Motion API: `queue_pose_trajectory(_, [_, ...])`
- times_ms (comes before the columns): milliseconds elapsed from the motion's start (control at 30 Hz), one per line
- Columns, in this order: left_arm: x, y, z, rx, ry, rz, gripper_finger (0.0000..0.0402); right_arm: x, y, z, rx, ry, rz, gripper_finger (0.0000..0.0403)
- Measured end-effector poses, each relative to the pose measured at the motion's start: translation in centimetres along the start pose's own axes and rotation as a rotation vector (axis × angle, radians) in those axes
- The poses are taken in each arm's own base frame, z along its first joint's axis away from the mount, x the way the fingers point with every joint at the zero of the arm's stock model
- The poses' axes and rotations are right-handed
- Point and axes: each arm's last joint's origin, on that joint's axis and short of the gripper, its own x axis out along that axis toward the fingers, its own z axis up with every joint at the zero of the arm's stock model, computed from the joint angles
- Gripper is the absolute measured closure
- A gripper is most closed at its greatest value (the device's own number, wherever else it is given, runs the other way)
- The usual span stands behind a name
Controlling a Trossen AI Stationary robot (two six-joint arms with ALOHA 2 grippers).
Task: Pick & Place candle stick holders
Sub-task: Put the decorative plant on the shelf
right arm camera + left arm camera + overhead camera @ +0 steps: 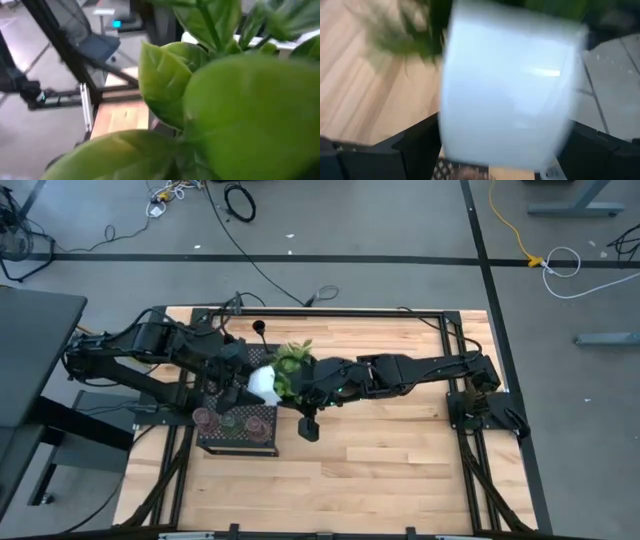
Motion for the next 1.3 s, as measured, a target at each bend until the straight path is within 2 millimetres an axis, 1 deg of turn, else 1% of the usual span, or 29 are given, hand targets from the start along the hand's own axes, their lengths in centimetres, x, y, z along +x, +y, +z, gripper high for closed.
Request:
queue_pose_trajectory(67, [0.1,0.3,-0.1,-0.009,0.012,0.009,0.0062,-0.6,0.2,0.5,-0.012,-0.025,-0.016,0.0403])
queue_pose_trajectory(133, [0.0,0.3,0.0,-0.029,0.019,-0.023,0.0062,-1.0,0.4,0.8,-0.030,-0.030,-0.019,0.0403])
queue_pose_trajectory(233, [0.0,0.2,0.1,-0.030,0.020,-0.058,0.0062,-1.1,0.4,1.0,-0.036,-0.031,-0.007,0.0403])
queue_pose_trajectory(367, [-0.1,0.1,0.4,-0.023,-0.008,-0.075,0.0062,-1.0,0.2,0.4,-0.031,0.026,-0.009,0.0403])
queue_pose_trajectory(467, [-0.4,0.0,0.4,-0.017,-0.026,-0.076,0.0062,-0.6,0.1,0.2,-0.030,0.023,-0.009,0.0403])
queue_pose_trajectory(600, [-0.4,0.0,0.6,-0.012,-0.040,-0.075,0.0062,-0.7,0.2,0.2,-0.023,0.021,0.001,0.0403])
queue_pose_trajectory(733, [0.0,0.0,0.7,-0.010,-0.039,-0.069,0.0062,-0.6,0.2,0.1,-0.020,0.035,0.018,0.0403])
queue_pose_trajectory(1300, [-0.1,-0.1,0.6,-0.028,-0.019,-0.112,0.0062,-0.6,0.3,-0.4,-0.014,0.091,0.076,0.0403])
